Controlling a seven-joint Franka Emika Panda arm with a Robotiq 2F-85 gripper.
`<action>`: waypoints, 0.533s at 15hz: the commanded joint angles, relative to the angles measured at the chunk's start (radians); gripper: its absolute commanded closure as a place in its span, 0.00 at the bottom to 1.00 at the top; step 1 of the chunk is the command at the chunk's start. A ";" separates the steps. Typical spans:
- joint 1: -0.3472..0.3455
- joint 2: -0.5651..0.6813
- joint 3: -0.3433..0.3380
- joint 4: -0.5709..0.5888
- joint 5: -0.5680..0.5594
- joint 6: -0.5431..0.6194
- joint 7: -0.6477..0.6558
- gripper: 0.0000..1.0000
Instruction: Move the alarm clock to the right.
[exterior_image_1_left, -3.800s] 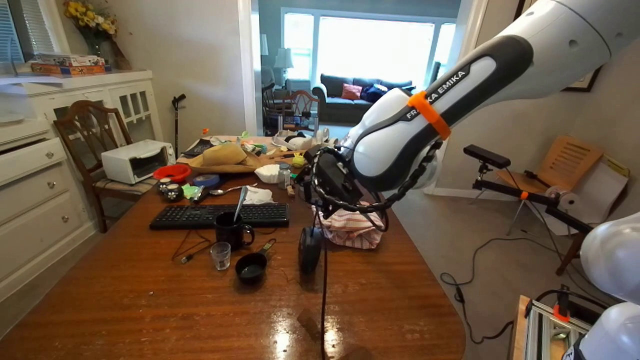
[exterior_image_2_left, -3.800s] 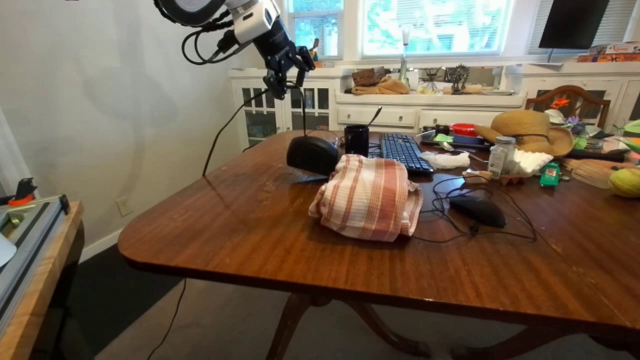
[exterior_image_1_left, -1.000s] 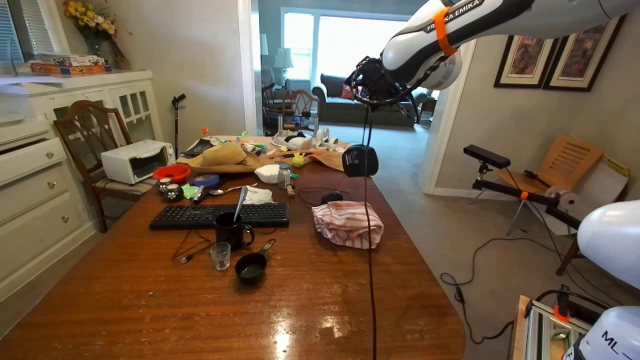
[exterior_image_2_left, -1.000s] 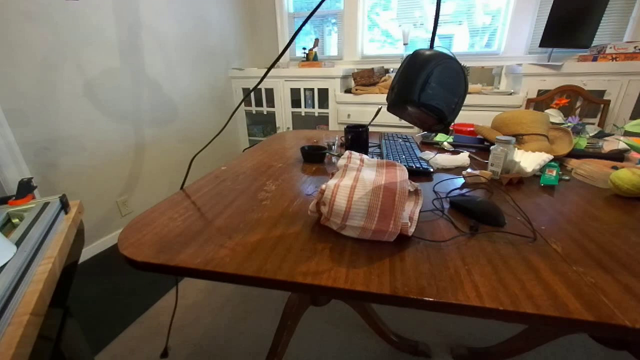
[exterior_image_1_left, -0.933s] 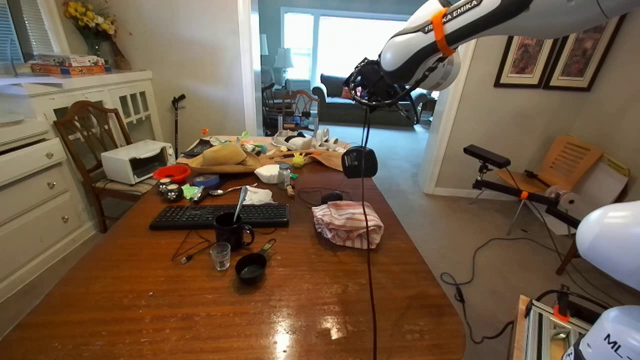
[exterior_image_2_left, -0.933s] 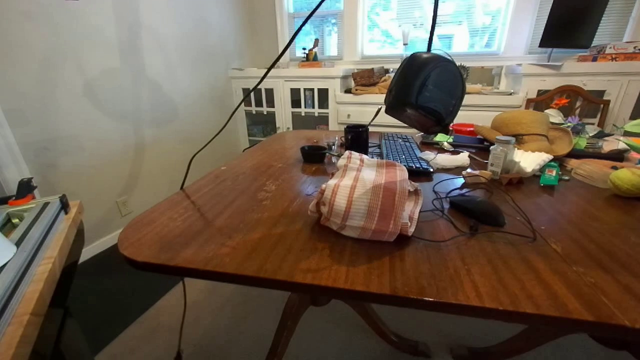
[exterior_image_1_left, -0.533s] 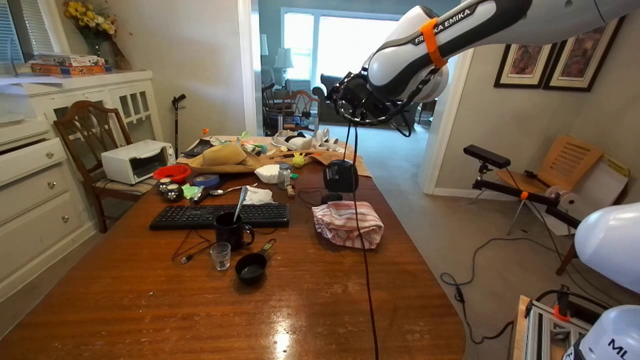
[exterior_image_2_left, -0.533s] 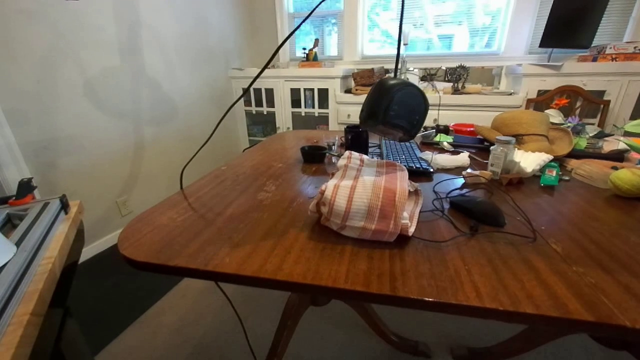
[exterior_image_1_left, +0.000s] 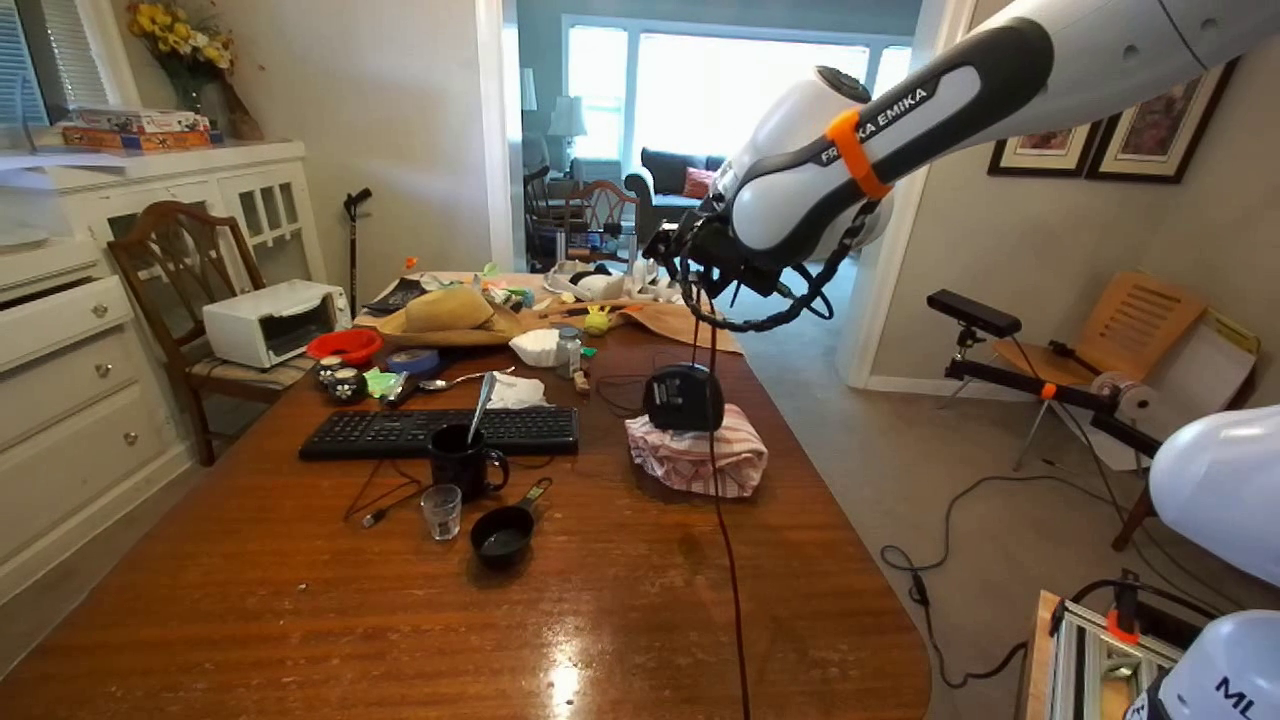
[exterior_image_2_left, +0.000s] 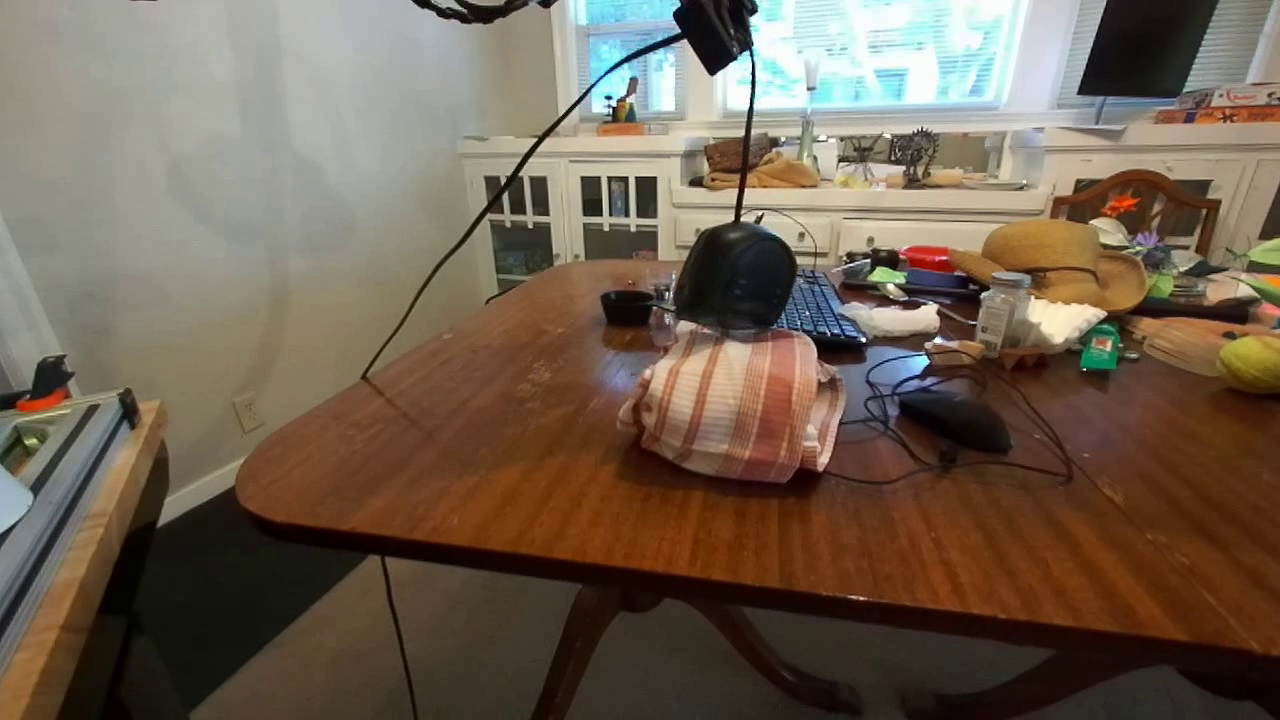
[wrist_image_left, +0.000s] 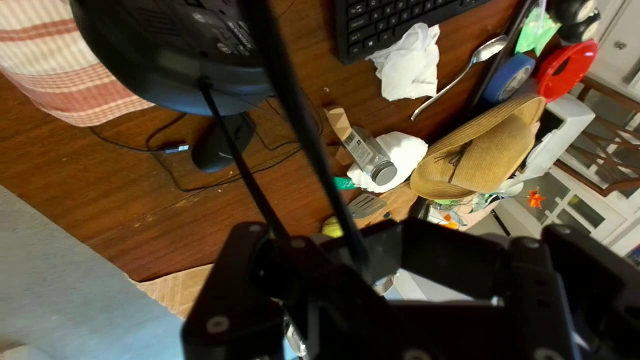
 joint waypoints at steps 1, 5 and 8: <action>-0.064 -0.082 0.056 -0.048 -0.024 0.060 0.012 1.00; -0.140 -0.132 0.160 -0.094 -0.008 0.099 0.010 1.00; -0.200 -0.165 0.255 -0.113 0.011 0.116 0.014 1.00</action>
